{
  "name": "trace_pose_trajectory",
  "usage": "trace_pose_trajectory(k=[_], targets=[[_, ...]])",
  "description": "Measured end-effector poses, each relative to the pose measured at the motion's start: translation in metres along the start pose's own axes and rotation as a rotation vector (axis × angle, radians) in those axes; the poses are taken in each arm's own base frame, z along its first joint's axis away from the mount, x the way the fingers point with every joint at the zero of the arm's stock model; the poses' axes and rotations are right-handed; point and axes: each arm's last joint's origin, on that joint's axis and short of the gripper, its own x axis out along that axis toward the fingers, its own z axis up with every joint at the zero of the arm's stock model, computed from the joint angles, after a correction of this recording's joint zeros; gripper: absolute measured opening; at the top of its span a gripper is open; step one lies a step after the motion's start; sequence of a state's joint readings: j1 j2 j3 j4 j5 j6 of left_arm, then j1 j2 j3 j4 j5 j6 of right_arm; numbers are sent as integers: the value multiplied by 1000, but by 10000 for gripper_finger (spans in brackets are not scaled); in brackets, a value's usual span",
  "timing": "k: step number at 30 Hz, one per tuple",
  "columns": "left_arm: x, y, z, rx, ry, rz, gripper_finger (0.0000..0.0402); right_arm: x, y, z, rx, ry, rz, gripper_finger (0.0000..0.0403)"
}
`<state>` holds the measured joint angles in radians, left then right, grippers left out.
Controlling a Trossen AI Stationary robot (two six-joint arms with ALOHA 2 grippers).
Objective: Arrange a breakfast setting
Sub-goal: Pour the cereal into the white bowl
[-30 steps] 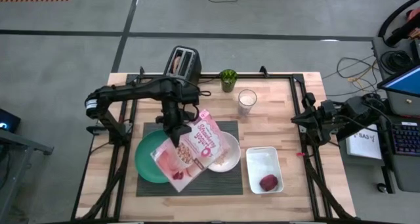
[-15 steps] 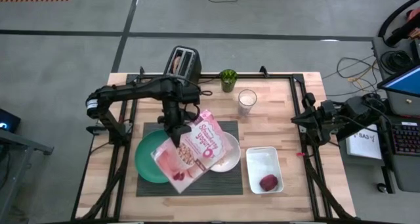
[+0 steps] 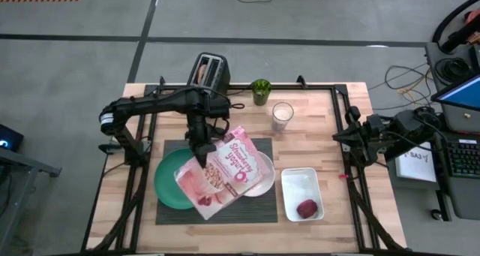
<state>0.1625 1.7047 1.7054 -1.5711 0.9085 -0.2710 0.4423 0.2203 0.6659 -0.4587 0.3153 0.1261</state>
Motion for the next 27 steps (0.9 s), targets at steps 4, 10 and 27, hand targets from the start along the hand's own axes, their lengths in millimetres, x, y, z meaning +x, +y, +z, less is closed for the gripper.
trace_pose_trajectory(k=[4, 10, 27], targets=[[-2, 3, 2, 34, -9, 7, 0, 2, 1, 2, 28, -32, 2, 22], [-3, 4, 0, 191, -28, 95, 0, 19, 7, 9, 12, -78, 6, 22], [-15, -5, -20, 34, -95, 118, 0, 43, 16, 21, -81, -62, -25, 22]])
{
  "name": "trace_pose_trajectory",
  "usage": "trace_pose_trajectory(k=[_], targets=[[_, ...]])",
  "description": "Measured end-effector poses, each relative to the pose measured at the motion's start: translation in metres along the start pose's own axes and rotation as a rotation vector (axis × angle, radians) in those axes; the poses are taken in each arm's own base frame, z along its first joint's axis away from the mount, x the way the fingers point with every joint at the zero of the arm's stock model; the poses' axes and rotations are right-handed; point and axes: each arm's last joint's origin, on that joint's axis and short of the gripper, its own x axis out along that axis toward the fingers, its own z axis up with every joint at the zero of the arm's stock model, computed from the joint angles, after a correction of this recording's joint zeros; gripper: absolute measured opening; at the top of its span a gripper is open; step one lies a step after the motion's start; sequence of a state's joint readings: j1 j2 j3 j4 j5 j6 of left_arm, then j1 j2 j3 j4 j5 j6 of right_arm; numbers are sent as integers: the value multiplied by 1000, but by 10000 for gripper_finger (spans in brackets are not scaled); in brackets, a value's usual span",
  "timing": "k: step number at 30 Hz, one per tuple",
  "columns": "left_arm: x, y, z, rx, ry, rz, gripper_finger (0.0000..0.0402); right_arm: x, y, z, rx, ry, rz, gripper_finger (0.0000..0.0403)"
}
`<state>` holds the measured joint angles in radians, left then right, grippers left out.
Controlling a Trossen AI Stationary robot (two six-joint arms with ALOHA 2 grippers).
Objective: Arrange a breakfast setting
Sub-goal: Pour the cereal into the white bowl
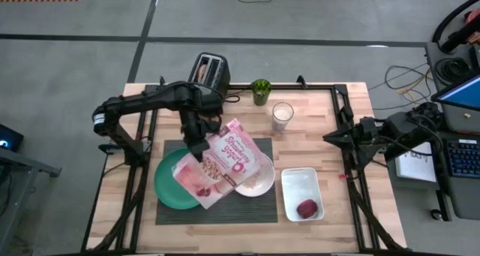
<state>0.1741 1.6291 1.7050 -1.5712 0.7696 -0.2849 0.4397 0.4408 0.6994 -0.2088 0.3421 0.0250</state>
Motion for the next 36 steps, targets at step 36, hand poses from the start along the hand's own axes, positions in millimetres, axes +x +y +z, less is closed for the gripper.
trace_pose_trajectory(k=[36], targets=[[-6, -5, 4, -737, 207, -332, 0, -53, -20, -37, 132, 91, 0, 22]])
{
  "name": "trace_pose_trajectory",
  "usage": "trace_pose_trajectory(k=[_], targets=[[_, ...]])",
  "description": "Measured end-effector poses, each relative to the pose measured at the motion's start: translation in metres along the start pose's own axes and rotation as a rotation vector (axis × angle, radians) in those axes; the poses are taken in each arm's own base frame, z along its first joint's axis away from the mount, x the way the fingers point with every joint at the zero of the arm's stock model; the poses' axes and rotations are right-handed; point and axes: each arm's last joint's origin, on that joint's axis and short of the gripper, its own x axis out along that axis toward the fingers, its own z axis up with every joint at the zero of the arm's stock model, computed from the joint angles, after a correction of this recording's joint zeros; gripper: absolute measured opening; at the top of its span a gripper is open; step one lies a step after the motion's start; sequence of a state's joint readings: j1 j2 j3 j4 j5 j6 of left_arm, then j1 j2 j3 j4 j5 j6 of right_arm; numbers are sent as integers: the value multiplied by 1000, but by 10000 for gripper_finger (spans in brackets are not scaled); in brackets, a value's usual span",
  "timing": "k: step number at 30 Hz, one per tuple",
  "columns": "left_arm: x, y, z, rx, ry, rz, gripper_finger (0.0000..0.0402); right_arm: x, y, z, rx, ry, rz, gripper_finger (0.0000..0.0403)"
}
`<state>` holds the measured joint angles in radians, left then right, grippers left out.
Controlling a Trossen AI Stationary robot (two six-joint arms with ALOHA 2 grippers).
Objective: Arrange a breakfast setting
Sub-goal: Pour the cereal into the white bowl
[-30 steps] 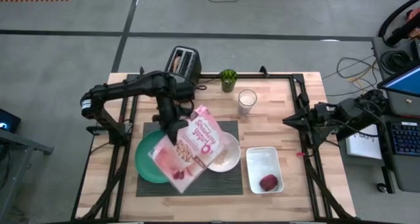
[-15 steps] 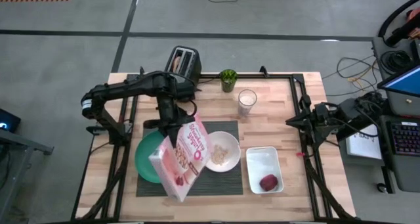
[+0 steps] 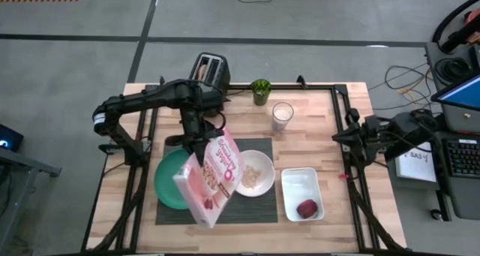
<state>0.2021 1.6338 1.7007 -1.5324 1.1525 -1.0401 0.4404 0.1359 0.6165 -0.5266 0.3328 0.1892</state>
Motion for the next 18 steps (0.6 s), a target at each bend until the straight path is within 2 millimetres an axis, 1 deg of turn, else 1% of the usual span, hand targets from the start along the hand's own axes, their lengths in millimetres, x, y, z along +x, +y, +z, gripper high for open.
trace_pose_trajectory(k=[4, 8, 11, 13, 15, 16, 18], targets=[[3, -3, 15, 5, 8, -13, 0, -2, -1, 0, 4, -8, 2, 22], [0, -5, 28, 6, 15, -37, 0, -1, -1, 0, 10, -7, 1, 22], [-2, -6, 29, 19, 11, -43, 0, -1, -1, 0, 18, -7, 1, 22], [-3, -5, 23, 48, 13, -44, 0, -1, -1, 0, 15, -7, 1, 22], [-6, -3, 19, 32, -11, -33, 0, -2, -1, 0, 5, -8, 2, 22], [-6, -3, 20, 32, -27, -24, 0, -2, -1, 0, 4, -9, 2, 22], [4, -8, 27, 85, 8, -30, 0, -2, -1, 0, 6, -14, 3, 22]])
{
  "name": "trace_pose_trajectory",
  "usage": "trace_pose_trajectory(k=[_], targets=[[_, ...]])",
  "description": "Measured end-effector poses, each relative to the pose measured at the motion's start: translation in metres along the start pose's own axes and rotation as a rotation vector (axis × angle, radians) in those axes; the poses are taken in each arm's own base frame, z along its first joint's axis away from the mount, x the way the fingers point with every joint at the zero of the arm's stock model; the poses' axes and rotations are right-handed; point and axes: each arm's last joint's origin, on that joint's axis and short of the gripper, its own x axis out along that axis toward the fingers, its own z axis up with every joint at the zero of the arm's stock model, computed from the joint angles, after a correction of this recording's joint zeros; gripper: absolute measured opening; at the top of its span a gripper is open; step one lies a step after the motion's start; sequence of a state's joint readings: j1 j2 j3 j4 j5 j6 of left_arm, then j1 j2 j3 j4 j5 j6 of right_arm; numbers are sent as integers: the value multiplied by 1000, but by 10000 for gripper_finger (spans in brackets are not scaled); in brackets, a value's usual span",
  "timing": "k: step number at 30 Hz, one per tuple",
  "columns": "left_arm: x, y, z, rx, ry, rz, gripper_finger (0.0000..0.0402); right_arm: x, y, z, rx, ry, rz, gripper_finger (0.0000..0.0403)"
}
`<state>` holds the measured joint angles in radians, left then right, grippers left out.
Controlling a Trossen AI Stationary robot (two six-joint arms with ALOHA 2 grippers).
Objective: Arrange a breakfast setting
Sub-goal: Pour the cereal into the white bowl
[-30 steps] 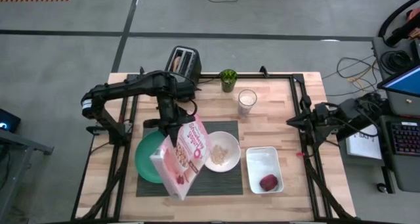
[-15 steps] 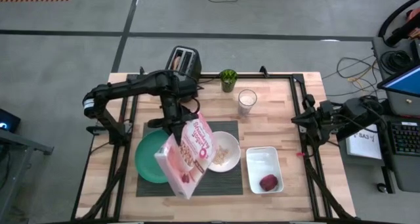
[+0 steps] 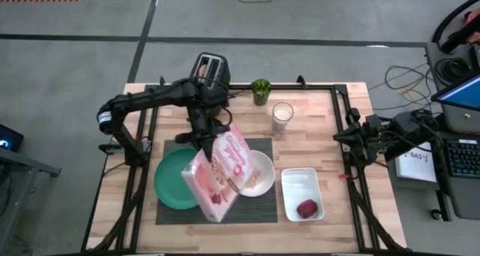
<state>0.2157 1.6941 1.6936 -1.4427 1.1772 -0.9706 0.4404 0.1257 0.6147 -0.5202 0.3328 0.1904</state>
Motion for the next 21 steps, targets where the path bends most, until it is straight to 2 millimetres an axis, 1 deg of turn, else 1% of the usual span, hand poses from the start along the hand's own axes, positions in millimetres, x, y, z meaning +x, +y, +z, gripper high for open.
trace_pose_trajectory(k=[2, 4, 6, 10, 13, 19, 21], targets=[[6, 0, 8, 21, 23, 7, 0, 0, 0, 0, -1, -2, 0, 22], [7, 2, 8, -6, 28, 20, 0, 0, 0, 0, -7, -2, 0, 22], [7, 1, 9, 19, 44, 8, 0, 0, 0, 1, -4, -10, 2, 22], [6, 8, 10, -44, 64, 37, 0, 0, 0, 2, -17, -22, 4, 22], [5, 7, 8, 23, 74, 18, 0, 0, 1, 3, -18, -30, 5, 22], [6, 8, 11, 32, 76, 23, 0, 0, 1, 3, -24, -31, 5, 22], [6, 8, 11, 73, 85, 11, 0, 0, 1, 3, -27, -31, 5, 22]])
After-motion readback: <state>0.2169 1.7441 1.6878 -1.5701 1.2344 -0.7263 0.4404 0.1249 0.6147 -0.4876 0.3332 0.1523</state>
